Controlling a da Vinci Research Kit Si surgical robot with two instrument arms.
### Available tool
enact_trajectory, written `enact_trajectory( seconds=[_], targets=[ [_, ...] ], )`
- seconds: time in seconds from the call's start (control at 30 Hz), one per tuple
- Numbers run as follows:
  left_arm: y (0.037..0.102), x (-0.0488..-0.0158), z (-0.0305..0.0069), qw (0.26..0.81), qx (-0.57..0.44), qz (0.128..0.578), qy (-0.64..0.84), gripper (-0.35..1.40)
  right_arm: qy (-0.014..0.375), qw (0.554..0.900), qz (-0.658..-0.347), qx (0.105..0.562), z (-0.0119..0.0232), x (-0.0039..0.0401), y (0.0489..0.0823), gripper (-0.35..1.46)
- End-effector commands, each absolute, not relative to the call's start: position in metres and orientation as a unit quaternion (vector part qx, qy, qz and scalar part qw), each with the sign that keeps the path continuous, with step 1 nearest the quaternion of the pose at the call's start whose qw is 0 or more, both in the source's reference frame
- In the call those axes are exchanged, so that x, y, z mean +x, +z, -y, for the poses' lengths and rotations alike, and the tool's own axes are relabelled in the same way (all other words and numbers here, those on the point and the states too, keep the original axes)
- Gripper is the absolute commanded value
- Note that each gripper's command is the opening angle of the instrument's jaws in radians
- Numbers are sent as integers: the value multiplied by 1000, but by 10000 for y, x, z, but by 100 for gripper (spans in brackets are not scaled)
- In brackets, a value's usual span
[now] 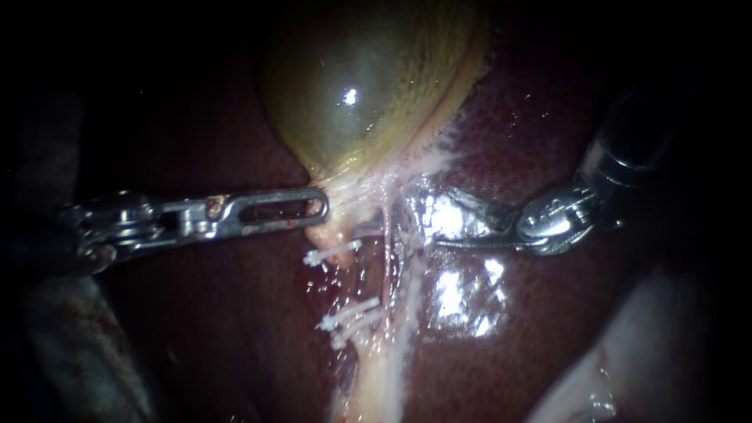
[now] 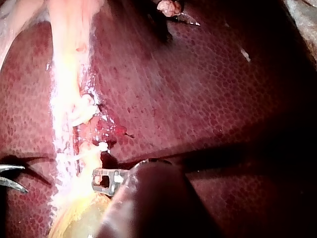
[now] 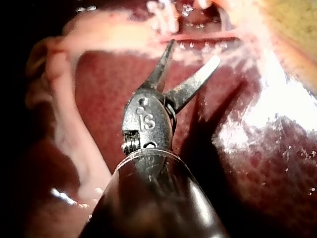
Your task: Go back from the cut left tube
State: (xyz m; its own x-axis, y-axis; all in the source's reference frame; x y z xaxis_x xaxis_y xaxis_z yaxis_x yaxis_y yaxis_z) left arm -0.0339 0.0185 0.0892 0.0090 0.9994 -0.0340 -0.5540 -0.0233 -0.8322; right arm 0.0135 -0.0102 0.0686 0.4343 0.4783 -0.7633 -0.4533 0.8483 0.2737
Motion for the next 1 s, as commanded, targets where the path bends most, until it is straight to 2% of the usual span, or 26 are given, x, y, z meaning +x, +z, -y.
enact_trajectory(
  seconds=[0.03, 0.5, 1.0],
  targets=[
    [893, -342, -184, 620, -346, 322, 626, -35, 275, 847, -455, 14, 103, 134, 686, 142],
    [905, -372, -177, 619, -347, 324, 626, -35, 274, 846, -456, 13, 105, 137, 691, 142],
    [906, -376, -176, 618, -348, 325, 626, -35, 274, 846, -457, 14, 107, 138, 692, 142]
  ],
)
